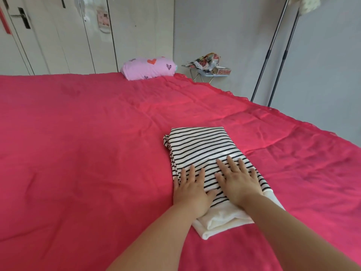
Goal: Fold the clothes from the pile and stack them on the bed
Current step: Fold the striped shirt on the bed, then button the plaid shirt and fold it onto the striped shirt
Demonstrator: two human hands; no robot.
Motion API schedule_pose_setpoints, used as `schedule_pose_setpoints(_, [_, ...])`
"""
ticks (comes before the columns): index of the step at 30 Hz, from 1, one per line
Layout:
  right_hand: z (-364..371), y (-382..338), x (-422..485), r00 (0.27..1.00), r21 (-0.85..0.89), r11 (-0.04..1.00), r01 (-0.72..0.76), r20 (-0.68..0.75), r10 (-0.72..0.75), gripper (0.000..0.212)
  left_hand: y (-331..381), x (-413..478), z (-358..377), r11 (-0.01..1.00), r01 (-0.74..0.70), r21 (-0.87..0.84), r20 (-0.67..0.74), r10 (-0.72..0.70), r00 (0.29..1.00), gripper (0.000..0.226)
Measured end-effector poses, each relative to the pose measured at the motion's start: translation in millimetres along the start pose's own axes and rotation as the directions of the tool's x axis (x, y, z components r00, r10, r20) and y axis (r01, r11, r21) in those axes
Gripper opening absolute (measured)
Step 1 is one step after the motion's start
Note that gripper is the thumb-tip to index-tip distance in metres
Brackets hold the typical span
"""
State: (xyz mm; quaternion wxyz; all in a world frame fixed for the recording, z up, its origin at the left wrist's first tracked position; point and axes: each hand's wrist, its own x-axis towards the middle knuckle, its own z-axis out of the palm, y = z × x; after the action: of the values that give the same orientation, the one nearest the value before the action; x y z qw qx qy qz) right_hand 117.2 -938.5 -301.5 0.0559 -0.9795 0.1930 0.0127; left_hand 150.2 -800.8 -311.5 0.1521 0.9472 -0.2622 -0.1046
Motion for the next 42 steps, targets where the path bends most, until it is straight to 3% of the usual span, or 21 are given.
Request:
schedule_pose_setpoints(3, [-12.2, -12.1, -11.1, 0.997, 0.009, 0.998, -0.062, 0.047, 0.062, 0.053, -8.9, -25.7, -17.2, 0.999, -0.054, 0.005, -0.037, 0.054, 0.998, 0.064])
schedule_pose_setpoints(6, [-21.3, -36.7, -35.2, 0.996, -0.016, 0.998, -0.067, 0.06, 0.068, 0.052, -30.6, -57.5, -39.4, 1.0, -0.004, -0.007, -0.143, 0.003, 0.99, 0.06])
schedule_pose_setpoints(16, [-20.9, -200.1, -148.2, 0.944, 0.11, 0.941, 0.319, 0.046, -0.326, 0.053, -149.5, -206.4, -108.0, 0.963, 0.252, 0.094, -0.242, -0.223, 0.944, 0.058])
schedule_pose_setpoints(20, [-16.8, -287.3, -192.6, 0.879, 0.115, 0.877, 0.467, 0.053, -0.475, 0.054, -213.1, -279.7, -121.8, 0.935, 0.335, 0.119, -0.258, -0.297, 0.919, 0.056])
schedule_pose_setpoints(26, [17.9, -405.1, -248.2, 0.78, 0.177, 0.781, 0.599, 0.093, -0.619, 0.054, -318.2, -381.3, -144.4, 0.856, 0.514, 0.065, -0.297, -0.475, 0.829, 0.056])
schedule_pose_setpoints(29, [60.7, -441.2, -282.3, 0.751, 0.115, 0.774, 0.623, 0.189, -0.633, 0.062, -368.4, -425.6, -148.3, 0.801, 0.597, 0.049, -0.295, -0.559, 0.775, 0.055])
schedule_pose_setpoints(32, [82.6, -450.1, -296.4, 0.798, -0.013, 0.803, 0.596, 0.123, -0.59, 0.089, -410.8, -457.4, -151.7, 0.766, 0.643, 0.022, -0.311, -0.606, 0.732, 0.056])
schedule_pose_setpoints(38, [86.2, -455.8, -298.5, 0.851, -0.016, 0.859, 0.512, 0.149, -0.504, 0.069, -470.7, -462.4, -164.5, 0.768, 0.639, -0.042, -0.442, -0.588, 0.677, 0.062])
schedule_pose_setpoints(42, [90.2, -455.1, -298.4, 0.853, 0.037, 0.871, 0.49, 0.183, -0.488, 0.069, -489.1, -433.5, -175.7, 0.751, 0.66, 0.025, -0.388, -0.601, 0.698, 0.064])
